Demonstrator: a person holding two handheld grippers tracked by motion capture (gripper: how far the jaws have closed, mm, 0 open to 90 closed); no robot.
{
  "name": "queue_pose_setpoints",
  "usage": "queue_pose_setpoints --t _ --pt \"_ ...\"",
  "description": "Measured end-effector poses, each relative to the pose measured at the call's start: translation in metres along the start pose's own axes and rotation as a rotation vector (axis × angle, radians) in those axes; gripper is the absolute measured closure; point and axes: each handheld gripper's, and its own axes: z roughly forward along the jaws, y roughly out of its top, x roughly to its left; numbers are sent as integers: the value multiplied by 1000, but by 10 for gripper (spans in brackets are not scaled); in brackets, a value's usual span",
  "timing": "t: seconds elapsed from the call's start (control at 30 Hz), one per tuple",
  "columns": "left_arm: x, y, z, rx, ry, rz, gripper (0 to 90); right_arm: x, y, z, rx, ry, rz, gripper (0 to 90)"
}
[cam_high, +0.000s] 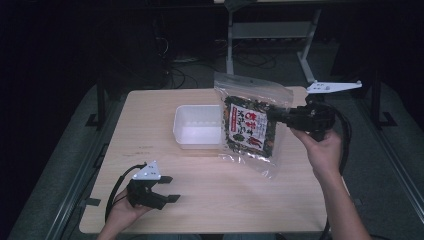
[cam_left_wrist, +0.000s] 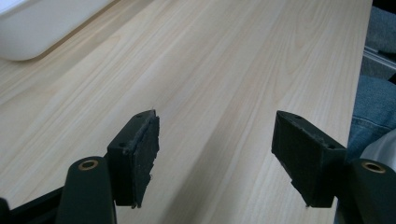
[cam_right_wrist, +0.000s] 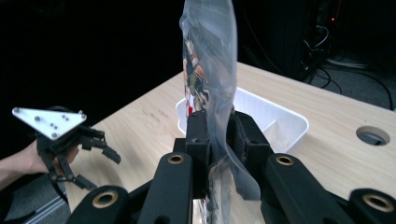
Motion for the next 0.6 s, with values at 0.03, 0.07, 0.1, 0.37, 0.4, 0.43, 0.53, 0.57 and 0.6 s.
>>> queue_pose_setpoints --t 0.03,0.07,0.1,0.37,0.4,0.43,0.53,0.57,0.6 --pt "1 -1 -1 -5 3 -7 304 -1 2 2 -5 0 0 771" --pt "1 -3 -2 -11 12 -8 303 -1 5 3 -8 -2 0 772" --pt "1 -3 -2 -11 12 -8 299 -1 7 5 -10 -4 -1 771" --pt "6 -9 -8 -20 28 -22 287 -3 23 19 -13 -14 -10 773" --pt "6 -9 -8 -25 31 -25 286 -4 27 26 -12 -18 -14 773" --pt "7 -9 -8 -26 31 -27 285 -4 29 28 -14 -17 -15 773" --pt "7 -10 -9 -29 33 -28 284 -5 33 33 -17 -14 -10 773" --pt "8 -10 -9 -31 34 -32 283 -5 35 35 -20 -13 -10 773" --pt "8 -10 -9 -32 34 -33 281 -4 39 40 -23 -18 -15 773"
